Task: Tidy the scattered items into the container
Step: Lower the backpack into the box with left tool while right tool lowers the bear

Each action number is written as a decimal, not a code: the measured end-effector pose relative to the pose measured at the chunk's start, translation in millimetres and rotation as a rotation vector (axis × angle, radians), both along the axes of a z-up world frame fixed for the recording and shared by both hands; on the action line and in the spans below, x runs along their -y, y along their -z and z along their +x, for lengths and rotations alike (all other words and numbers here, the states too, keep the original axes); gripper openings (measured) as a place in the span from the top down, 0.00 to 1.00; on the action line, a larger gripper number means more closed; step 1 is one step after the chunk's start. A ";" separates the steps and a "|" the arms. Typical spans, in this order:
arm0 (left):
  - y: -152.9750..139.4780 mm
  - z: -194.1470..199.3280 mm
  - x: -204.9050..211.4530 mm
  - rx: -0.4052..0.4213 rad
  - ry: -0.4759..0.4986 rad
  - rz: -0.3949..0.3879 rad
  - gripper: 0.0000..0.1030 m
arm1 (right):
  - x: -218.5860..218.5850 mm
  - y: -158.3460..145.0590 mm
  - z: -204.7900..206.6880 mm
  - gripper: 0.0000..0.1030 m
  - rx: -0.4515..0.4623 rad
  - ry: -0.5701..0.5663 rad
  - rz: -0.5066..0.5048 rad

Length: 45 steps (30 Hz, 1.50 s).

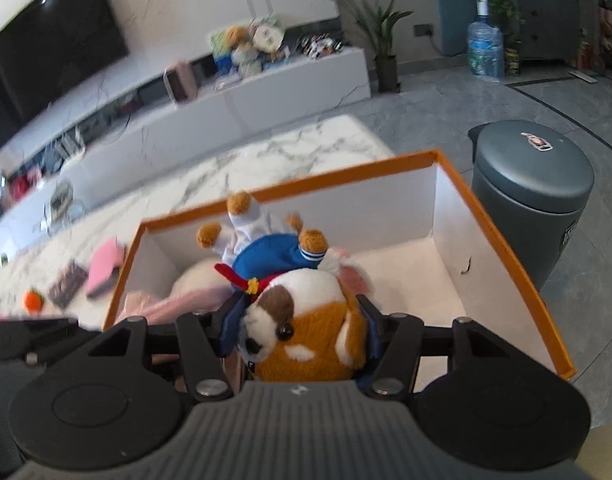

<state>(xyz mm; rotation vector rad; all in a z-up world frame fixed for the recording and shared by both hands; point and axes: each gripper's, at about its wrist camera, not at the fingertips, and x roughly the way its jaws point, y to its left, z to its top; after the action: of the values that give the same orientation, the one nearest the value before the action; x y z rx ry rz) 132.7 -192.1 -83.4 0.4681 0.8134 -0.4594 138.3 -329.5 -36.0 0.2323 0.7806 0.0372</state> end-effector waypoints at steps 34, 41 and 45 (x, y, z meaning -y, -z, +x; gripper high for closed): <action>-16.7 -11.1 -3.7 0.033 0.014 -0.062 0.19 | -6.2 14.0 -3.7 0.42 -0.107 -0.003 -0.006; -23.5 -10.5 -18.5 0.001 -0.007 -0.126 0.57 | 3.7 10.4 -7.1 0.43 -0.089 0.001 0.030; -23.9 -5.6 -27.2 -0.044 -0.016 -0.188 0.71 | -2.1 2.2 -9.5 0.43 -0.067 -0.064 0.006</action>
<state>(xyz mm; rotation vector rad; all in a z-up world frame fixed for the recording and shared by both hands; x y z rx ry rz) 127.1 -164.9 -59.5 0.2779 0.8075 -0.5275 128.8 -327.4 -38.2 0.2146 0.8547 0.0928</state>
